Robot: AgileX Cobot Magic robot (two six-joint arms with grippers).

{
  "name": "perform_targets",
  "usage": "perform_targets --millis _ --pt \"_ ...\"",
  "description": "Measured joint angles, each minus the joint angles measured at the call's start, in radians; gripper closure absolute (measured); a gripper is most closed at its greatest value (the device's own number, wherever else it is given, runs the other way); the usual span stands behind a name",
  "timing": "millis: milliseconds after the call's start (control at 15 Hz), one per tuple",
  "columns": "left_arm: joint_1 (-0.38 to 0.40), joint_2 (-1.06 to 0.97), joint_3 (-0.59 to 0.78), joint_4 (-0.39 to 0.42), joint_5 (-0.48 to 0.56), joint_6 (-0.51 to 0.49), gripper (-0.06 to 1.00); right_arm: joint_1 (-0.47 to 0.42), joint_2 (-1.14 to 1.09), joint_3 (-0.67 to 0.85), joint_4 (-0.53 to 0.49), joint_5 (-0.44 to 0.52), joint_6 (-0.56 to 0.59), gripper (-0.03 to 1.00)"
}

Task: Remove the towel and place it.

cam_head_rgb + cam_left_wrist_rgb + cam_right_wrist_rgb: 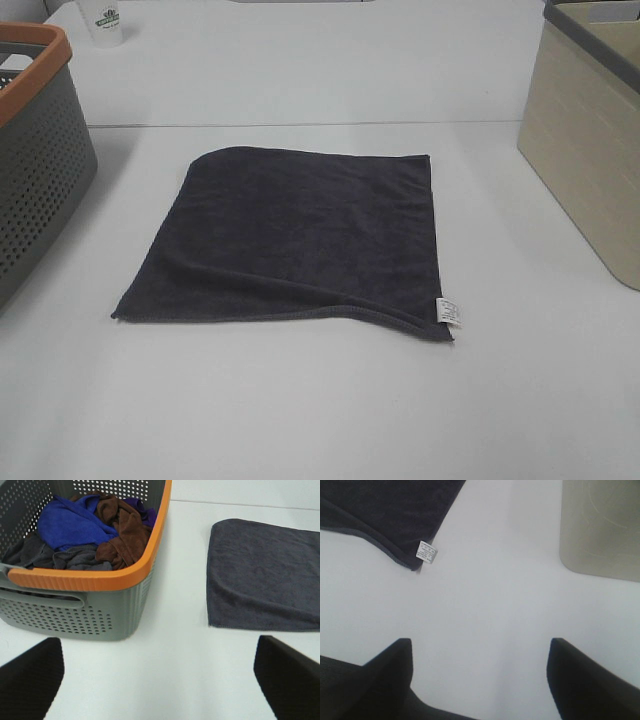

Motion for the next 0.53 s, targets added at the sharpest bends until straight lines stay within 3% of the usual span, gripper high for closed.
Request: perform_targets --millis 533 --pt "0.0 -0.197 0.089 -0.051 0.115 0.043 0.0 0.0 -0.193 0.055 0.0 0.03 0.0 0.23"
